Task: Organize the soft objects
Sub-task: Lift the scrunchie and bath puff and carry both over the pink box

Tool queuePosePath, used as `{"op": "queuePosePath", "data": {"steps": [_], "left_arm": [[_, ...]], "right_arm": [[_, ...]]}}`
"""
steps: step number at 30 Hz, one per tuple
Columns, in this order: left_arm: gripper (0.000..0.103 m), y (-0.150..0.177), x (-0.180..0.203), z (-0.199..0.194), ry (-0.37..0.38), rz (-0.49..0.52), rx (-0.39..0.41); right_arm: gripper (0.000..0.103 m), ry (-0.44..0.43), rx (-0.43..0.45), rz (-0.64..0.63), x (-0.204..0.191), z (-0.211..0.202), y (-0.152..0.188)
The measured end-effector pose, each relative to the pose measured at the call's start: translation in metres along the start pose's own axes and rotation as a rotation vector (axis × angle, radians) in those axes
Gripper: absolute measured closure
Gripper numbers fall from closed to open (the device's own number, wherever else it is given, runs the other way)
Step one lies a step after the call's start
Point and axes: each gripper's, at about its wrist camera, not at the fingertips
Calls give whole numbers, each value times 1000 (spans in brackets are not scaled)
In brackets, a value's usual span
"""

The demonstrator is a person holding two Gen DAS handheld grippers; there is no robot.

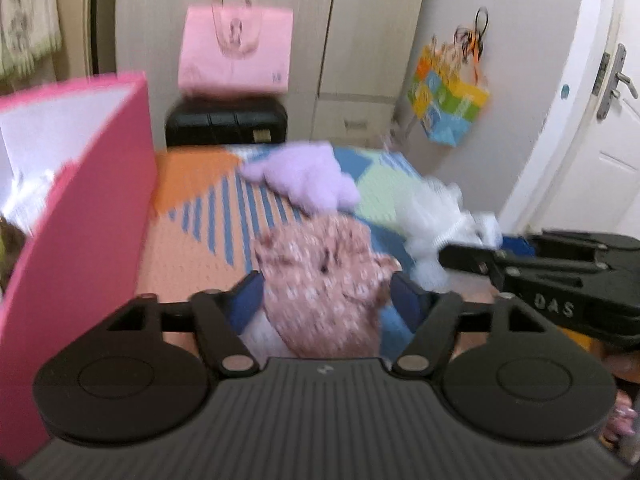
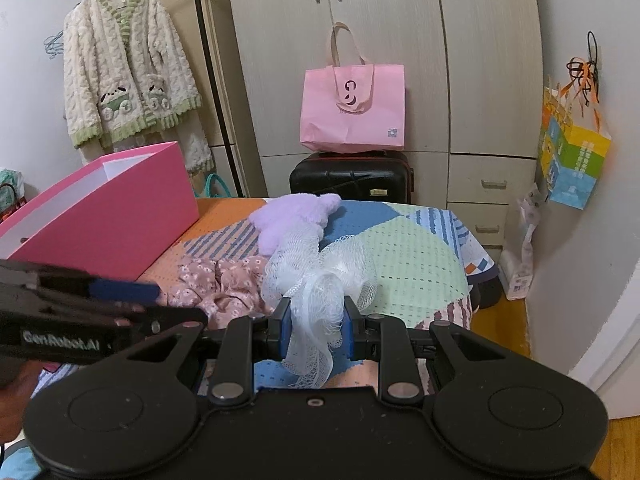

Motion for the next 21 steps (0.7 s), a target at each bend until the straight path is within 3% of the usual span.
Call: {"op": "queuePosePath", "data": {"steps": [4,14,16,20,21], "left_arm": [[13,-6,-1,7,4,34,22],[15,-3,-3,54,11,6,-100],[26,-1,1,55,-26,47,-90],[76,-2,1,50,-13,41,-96],[78,-3,0,49,-8,31,-101]], "right_arm": [[74,10,2,18,5,-4,2],[74,42,-3,49,14,-6,10],[74,40,-4,52,15,-7,12],[74,25,-4,56,11,-9,15],[74,22,-4,55,9,-9,16]]}}
Point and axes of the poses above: each gripper's, at about its wrist camera, not at the fingertips, and z roughly the way its jaws point, x to its right, y to its underside, and after that the axes turned 1 degree about x, right-handed
